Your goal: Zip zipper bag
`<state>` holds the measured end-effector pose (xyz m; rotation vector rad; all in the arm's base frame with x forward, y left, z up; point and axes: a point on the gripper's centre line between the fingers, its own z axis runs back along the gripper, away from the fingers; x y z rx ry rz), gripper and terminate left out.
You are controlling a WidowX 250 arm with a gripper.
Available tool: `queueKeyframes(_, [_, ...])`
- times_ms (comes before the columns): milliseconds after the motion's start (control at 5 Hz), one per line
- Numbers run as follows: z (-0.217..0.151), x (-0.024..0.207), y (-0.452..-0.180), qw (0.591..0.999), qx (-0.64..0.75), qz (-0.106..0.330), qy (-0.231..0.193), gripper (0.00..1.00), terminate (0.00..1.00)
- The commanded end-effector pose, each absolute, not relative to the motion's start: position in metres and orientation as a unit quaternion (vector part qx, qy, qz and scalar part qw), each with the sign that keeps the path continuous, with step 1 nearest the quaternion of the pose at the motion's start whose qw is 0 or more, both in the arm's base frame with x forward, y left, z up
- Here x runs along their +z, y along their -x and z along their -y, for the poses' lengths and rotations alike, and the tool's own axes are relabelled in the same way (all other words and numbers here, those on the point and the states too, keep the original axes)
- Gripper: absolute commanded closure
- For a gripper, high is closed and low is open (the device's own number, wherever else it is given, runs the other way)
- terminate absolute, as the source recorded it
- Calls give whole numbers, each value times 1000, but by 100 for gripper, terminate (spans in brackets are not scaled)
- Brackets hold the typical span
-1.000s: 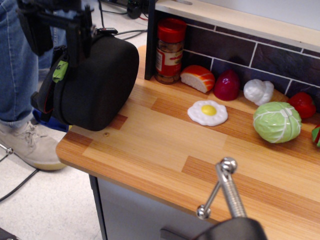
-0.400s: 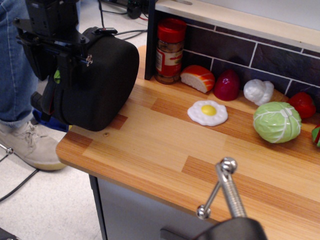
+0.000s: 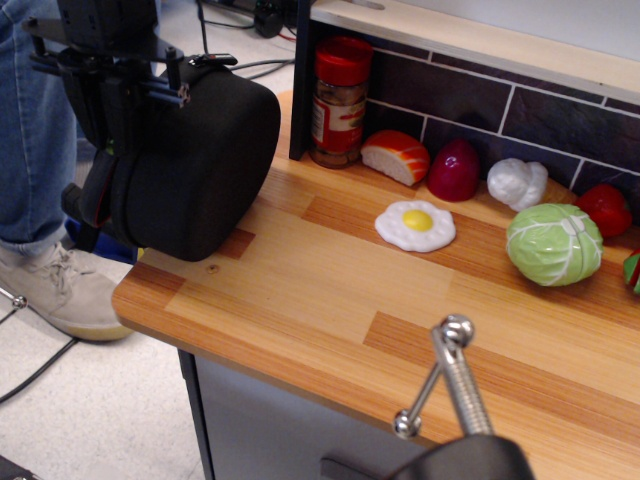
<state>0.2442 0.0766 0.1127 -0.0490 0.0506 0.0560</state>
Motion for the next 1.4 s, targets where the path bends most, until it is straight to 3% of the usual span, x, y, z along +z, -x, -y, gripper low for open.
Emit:
queueKeyframes(0, [-81,116,-240,1000,25,-1,0,100,0])
queueKeyframes(600, [-92,46,-193,998,51,4,28,100,0])
queueKeyframes(800, [-106,5,-196,997,62,37,24,100,0])
queueKeyframes(1000, [-103,-3,-203,994,20,96,50,100,0])
queueKeyframes(1200, [-91,17,-209,992,24,101,69,100,100])
